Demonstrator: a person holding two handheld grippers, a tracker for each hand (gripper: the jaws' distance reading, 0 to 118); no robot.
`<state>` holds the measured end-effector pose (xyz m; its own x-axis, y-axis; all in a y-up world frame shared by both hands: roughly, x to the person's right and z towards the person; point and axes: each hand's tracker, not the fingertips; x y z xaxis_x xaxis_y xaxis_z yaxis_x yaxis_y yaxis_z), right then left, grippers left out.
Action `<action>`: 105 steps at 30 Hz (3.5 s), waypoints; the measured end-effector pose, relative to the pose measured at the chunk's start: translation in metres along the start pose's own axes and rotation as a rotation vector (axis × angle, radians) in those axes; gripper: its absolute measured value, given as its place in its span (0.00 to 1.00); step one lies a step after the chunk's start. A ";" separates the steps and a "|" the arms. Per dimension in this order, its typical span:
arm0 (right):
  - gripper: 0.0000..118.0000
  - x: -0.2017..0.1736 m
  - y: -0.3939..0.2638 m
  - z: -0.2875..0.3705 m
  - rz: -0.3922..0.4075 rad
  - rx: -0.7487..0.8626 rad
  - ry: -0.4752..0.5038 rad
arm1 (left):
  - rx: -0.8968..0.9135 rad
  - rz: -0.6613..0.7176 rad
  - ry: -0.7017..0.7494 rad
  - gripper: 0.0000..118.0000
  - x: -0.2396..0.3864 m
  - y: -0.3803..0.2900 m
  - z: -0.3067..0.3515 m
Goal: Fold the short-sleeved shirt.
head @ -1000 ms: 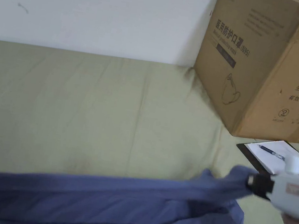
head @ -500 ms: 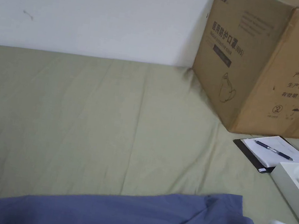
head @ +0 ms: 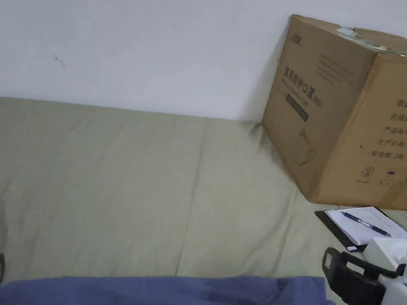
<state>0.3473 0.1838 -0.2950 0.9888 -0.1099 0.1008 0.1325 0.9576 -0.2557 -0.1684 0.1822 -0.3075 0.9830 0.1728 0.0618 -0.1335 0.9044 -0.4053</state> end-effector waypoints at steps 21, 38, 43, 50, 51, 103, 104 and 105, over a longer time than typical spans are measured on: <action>0.00 -0.119 -0.022 0.074 0.195 0.390 0.067 | 0.250 -0.031 -0.048 0.00 0.012 0.012 0.044; 0.00 -0.138 -0.038 0.005 0.153 -0.012 0.182 | -0.688 0.706 -0.521 0.98 -0.174 -0.079 -0.181; 0.00 -0.150 -0.042 -0.008 0.162 -0.056 0.200 | -0.715 0.855 -0.587 0.98 -0.189 -0.113 -0.209; 0.00 -0.159 -0.049 -0.023 0.152 -0.112 0.206 | -0.729 0.916 -0.728 1.00 -0.182 -0.123 -0.233; 0.00 -0.160 -0.050 -0.025 0.155 -0.116 0.207 | -0.735 0.911 -0.739 1.00 -0.183 -0.122 -0.240; 0.00 -0.089 -0.061 -0.025 0.000 -0.197 0.210 | -0.777 0.064 -0.192 0.65 -0.001 0.002 -0.177; 0.00 -0.089 -0.062 -0.025 0.000 -0.200 0.210 | -0.776 0.043 -0.167 0.39 -0.004 -0.003 -0.177; 0.00 -0.088 -0.062 -0.025 0.002 -0.202 0.210 | -0.790 0.018 -0.135 0.09 -0.005 -0.010 -0.179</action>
<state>0.2533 0.1271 -0.3125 0.9788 -0.1809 -0.0957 0.1207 0.8880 -0.4438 -0.1490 0.1023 -0.4670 0.9511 0.2759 0.1389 0.0296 0.3662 -0.9301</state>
